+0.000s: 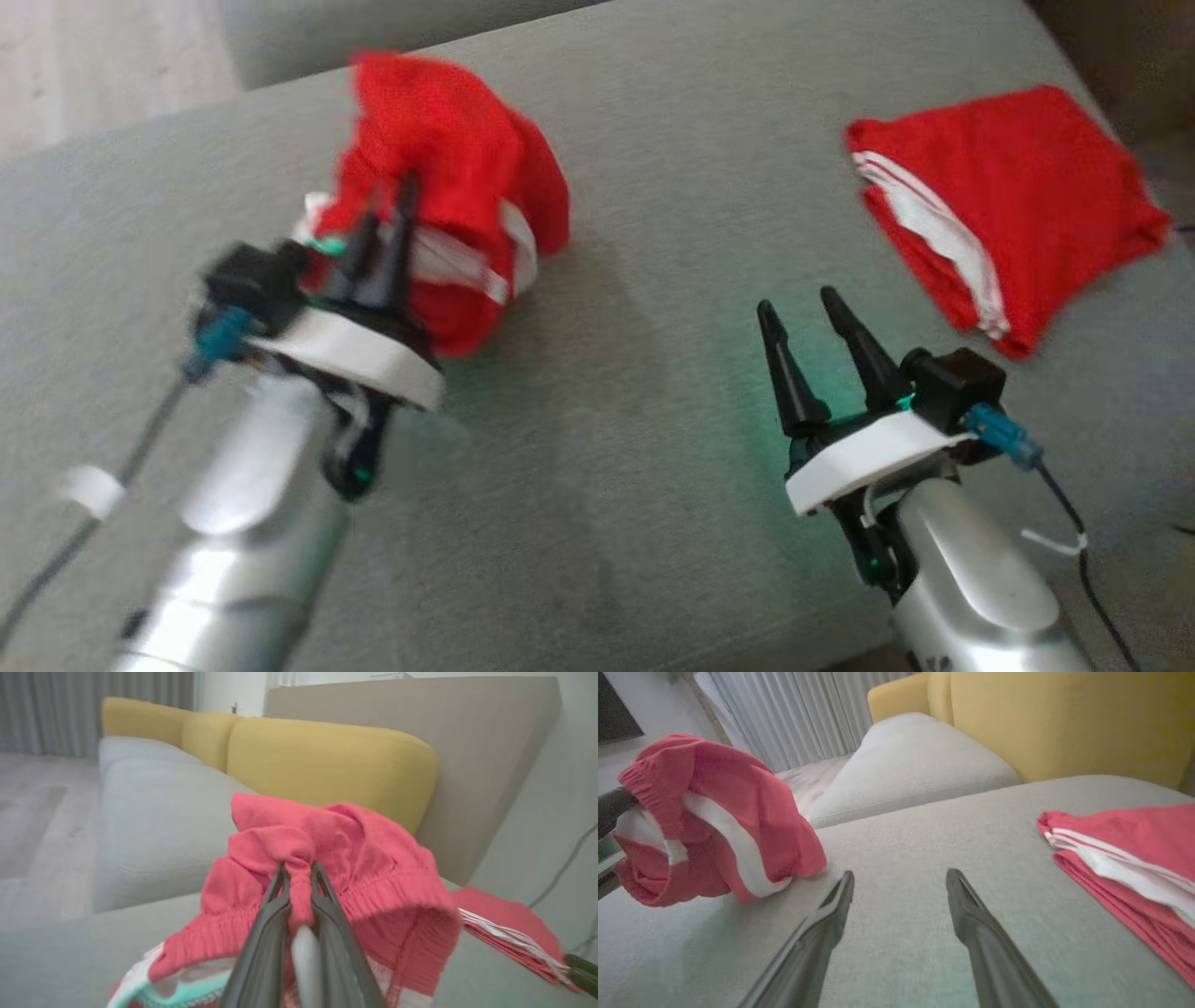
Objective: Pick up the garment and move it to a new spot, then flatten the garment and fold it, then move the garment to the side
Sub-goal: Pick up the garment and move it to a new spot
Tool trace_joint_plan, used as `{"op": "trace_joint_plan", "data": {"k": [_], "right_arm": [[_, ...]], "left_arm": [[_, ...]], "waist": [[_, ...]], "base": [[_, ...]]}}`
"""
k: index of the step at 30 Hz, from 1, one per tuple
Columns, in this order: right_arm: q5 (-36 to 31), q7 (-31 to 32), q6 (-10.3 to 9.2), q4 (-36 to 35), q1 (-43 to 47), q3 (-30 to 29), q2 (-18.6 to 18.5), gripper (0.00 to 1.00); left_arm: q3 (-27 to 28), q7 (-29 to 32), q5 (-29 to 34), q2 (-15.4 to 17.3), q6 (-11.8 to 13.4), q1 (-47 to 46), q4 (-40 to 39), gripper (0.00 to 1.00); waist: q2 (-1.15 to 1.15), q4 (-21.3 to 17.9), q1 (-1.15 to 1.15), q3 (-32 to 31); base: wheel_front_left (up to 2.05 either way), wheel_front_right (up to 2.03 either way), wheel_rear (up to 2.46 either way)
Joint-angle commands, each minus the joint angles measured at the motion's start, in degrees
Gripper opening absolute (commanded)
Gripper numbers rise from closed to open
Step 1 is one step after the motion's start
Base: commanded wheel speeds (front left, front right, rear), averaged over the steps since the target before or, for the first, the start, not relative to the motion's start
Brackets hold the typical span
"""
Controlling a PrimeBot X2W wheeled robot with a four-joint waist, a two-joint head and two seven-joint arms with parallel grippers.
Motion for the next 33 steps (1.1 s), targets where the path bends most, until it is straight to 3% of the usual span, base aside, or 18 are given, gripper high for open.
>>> {"op": "trace_joint_plan", "data": {"k": [1, 6, 10, 11, 12, 13, 22, 33], "right_arm": [[0.4, -0.3, -0.04, -1.7, -0.3, 1.5, 0.2, 1.0], [1.3, -0.3, -0.04, -1.8, 0.0, 3.0, 0.2, 1.0], [1.5, -0.3, -0.04, -1.7, 0.0, 2.9, 0.2, 1.0], [1.5, -0.3, -0.04, -1.7, 0.1, 2.7, 0.2, 1.0], [1.4, -0.3, -0.04, -1.7, 0.1, 2.3, 0.2, 1.0], [1.3, -0.3, -0.04, -1.7, 0.2, 1.9, 0.2, 1.0], [-0.4, -0.3, -0.04, -0.9, 0.9, -1.6, 0.2, 1.0], [-1.7, -0.3, -0.04, -0.6, 3.9, -7.2, 0.2, 1.0]], "left_arm": [[1.1, -0.6, -0.6, 0.4, 0.1, -1.5, -1.5, 0.0], [-3.0, -0.7, -1.8, -3.8, 0.1, 0.6, 0.3, 0.0], [-1.7, -0.7, -0.9, -4.8, 0.1, 2.3, 1.9, 0.0], [-0.9, -0.7, -0.3, -4.9, 0.2, 2.8, 2.0, 0.28], [-0.1, -0.7, 0.4, -4.8, 0.3, 3.3, 2.1, 0.83], [1.0, -0.7, 1.1, -4.8, 0.6, 3.9, 1.9, 1.0], [15.8, -0.7, 9.3, -4.1, 4.6, 14.9, -5.0, 1.0], [27.3, -0.7, 17.9, -6.9, 4.3, 28.9, -10.5, 1.0]], "waist": [[0.0, -3.1, 0.01, -0.9], [0.0, -5.4, 0.01, -0.7], [0.0, -5.6, 0.01, -0.8], [0.0, -5.4, 0.01, -0.9], [0.0, -5.1, 0.01, -0.9], [0.0, -4.6, 0.01, -1.0], [0.0, 2.0, 0.01, -2.8], [0.0, 9.7, 0.01, -6.3]], "base": [[0.0, 0.0, 0.0], [0.0, 0.0, 0.0], [0.0, 0.0, 0.0], [0.0, 0.0, 0.0], [0.0, 0.0, 0.0], [0.0, 0.0, 0.0], [0.0, 0.0, 0.0], [0.0, 0.0, 0.0]]}}
